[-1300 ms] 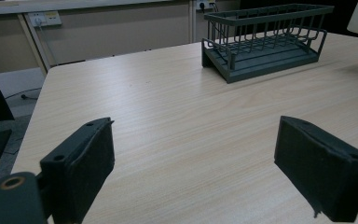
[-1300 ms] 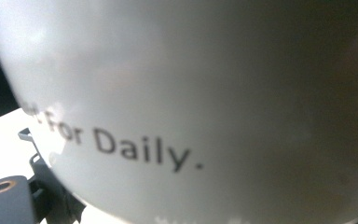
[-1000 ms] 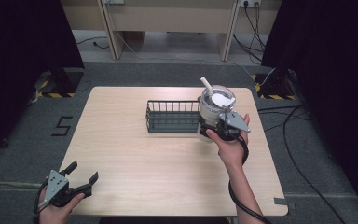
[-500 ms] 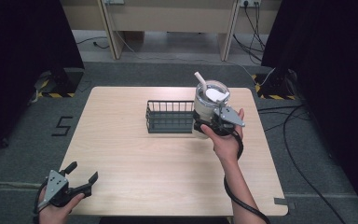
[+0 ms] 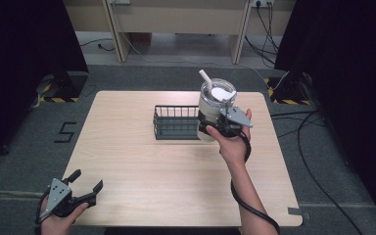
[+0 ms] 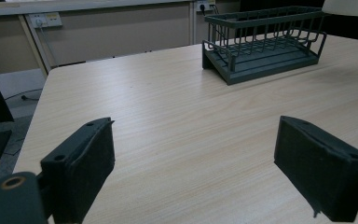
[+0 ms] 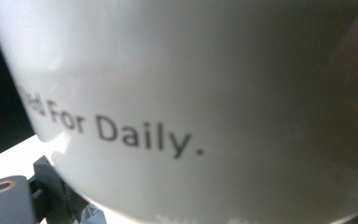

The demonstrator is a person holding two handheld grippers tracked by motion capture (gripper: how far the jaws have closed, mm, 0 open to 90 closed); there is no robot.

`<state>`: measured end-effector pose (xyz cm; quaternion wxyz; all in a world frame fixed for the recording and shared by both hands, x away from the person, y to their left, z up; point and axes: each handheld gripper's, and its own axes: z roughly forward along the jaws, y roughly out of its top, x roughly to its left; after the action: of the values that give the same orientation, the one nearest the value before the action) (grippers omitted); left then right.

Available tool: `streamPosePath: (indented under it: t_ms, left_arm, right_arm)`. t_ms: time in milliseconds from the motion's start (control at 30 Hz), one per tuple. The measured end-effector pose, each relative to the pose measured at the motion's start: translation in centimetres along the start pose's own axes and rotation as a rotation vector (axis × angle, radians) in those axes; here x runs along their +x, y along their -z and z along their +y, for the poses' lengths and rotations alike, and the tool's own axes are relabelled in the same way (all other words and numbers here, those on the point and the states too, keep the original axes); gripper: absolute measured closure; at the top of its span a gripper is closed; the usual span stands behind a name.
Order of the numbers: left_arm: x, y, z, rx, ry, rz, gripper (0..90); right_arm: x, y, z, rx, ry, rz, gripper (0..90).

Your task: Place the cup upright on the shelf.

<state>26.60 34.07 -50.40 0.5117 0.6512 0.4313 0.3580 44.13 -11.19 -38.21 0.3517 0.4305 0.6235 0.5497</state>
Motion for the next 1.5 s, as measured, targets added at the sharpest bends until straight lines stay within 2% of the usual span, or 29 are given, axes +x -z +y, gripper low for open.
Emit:
streamPosePath:
  t_ms: [467, 1500]
  left_arm:
    - [0.0, 0.0, 0.0, 0.001, 0.000, -0.002, 11.6]
    - [0.1, -0.1, -0.1, 0.004, 0.007, 0.001, 11.7]
  right_arm:
    - [0.9, -1.0, 0.9, -0.013, 0.003, 0.017, 8.9]
    - [2.2, -4.5, 2.9, -0.032, -0.007, 0.030, 8.8]
